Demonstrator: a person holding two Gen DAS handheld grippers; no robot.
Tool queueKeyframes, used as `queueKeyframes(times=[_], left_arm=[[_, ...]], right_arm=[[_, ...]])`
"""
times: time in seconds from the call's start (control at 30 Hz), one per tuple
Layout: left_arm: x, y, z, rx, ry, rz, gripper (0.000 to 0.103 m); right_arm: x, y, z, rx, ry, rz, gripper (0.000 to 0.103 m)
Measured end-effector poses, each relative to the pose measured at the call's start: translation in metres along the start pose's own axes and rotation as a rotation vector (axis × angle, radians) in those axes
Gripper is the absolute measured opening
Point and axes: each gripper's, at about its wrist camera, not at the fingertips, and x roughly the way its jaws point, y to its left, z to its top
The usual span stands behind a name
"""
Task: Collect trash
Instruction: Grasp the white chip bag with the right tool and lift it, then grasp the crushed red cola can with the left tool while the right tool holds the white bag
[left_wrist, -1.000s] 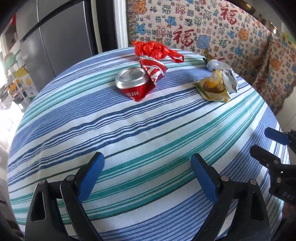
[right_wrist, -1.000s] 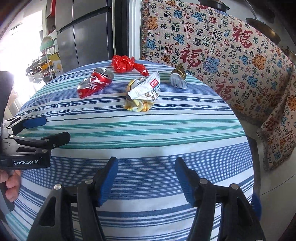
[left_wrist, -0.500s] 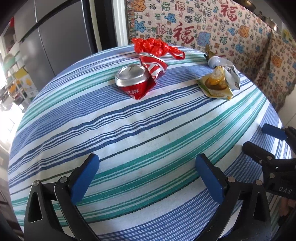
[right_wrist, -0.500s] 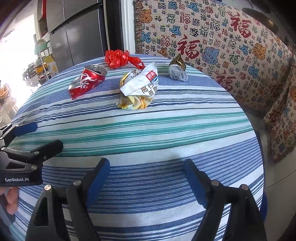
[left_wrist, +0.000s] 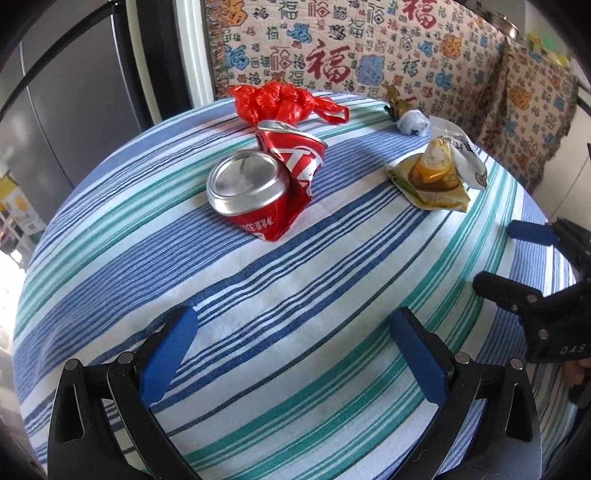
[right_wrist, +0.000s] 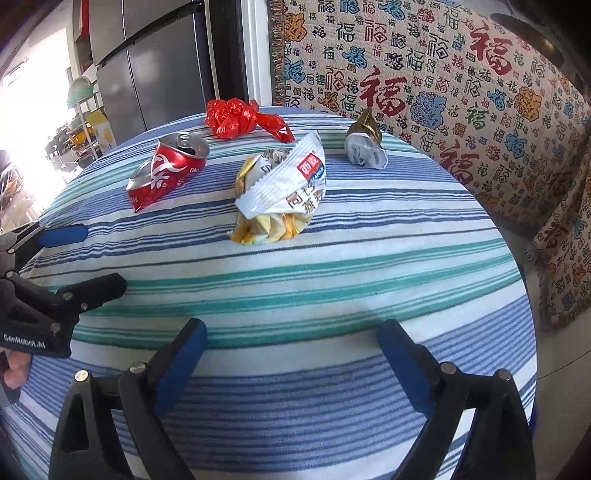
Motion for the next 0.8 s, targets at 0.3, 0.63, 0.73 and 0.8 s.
queueKeyframes(times=[0.3, 0.63, 0.73, 0.8], left_arm=[[-0.001, -0.001, -0.001, 0.0, 0.0, 0.0, 0.103], [0.004, 0.014, 0.005, -0.03, 0.001, 0.011, 0.103], [0.005, 0.013, 0.008, -0.02, 0.012, 0.009, 0.103], [0.009, 0.012, 0.015, 0.007, 0.027, -0.007, 0.103]], right_arm=[[0.035, 0.005, 0.048, 0.04, -0.006, -0.026, 0.097], [0.008, -0.004, 0.021, -0.03, -0.037, -0.005, 0.041], [-0.008, -0.008, 0.002, -0.027, -0.02, 0.002, 0.041], [-0.014, -0.01, -0.005, -0.007, -0.009, 0.008, 0.041]])
